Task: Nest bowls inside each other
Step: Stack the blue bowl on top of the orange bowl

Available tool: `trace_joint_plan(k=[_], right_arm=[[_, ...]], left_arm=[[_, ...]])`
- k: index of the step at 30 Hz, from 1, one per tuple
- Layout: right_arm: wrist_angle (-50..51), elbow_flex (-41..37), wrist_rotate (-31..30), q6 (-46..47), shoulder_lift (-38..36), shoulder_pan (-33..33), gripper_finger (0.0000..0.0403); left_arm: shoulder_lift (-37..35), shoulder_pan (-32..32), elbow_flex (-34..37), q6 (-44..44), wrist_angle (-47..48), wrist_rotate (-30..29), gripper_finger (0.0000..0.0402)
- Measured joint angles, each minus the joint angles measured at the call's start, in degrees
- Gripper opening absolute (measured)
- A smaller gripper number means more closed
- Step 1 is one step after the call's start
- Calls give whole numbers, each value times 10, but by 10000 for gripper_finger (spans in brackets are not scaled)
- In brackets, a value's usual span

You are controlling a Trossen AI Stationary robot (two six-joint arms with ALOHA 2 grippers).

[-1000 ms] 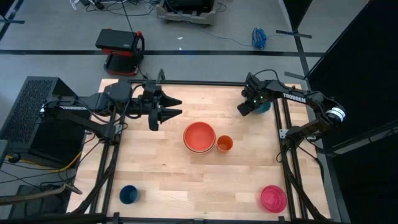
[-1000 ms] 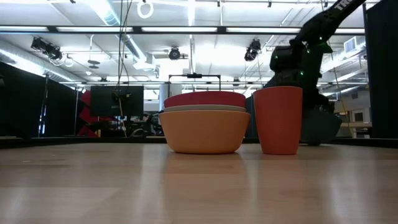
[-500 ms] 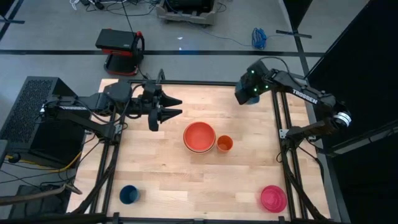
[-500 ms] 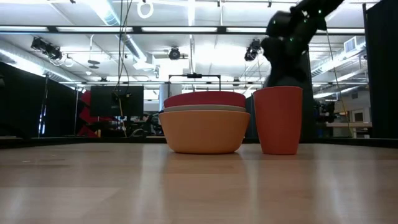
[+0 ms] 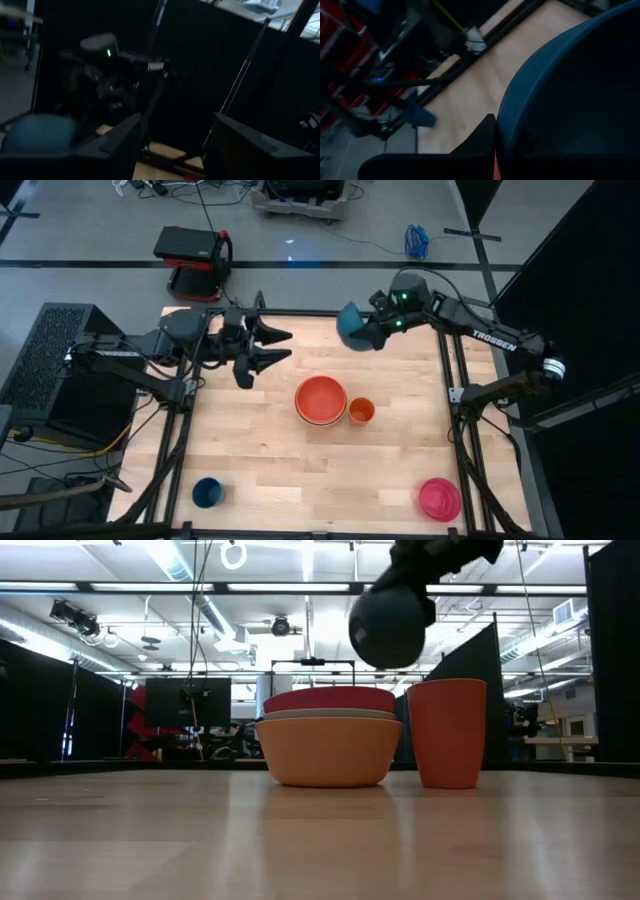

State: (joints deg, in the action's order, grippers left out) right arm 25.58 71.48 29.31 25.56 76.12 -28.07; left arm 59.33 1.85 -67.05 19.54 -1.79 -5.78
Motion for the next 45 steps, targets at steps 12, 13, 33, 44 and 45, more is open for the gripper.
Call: trace_joint_plan(k=[12,13,33,44,45], right_arm=[[-22,0,-7,22,23,94,0],[-26,0,-7,23,28,100,0],[-92,0,-8,39,133,202,0],[-70,0,-32,16,168,215,0],[-67,0,-36,13,170,215,0]], left_arm=[[-36,0,0,-62,-64,-26,223],[-38,0,0,-63,-63,-27,223],[-53,0,0,-71,-59,-39,217],[-53,0,0,-65,-48,-39,210],[-53,0,0,-64,-46,-39,210]])
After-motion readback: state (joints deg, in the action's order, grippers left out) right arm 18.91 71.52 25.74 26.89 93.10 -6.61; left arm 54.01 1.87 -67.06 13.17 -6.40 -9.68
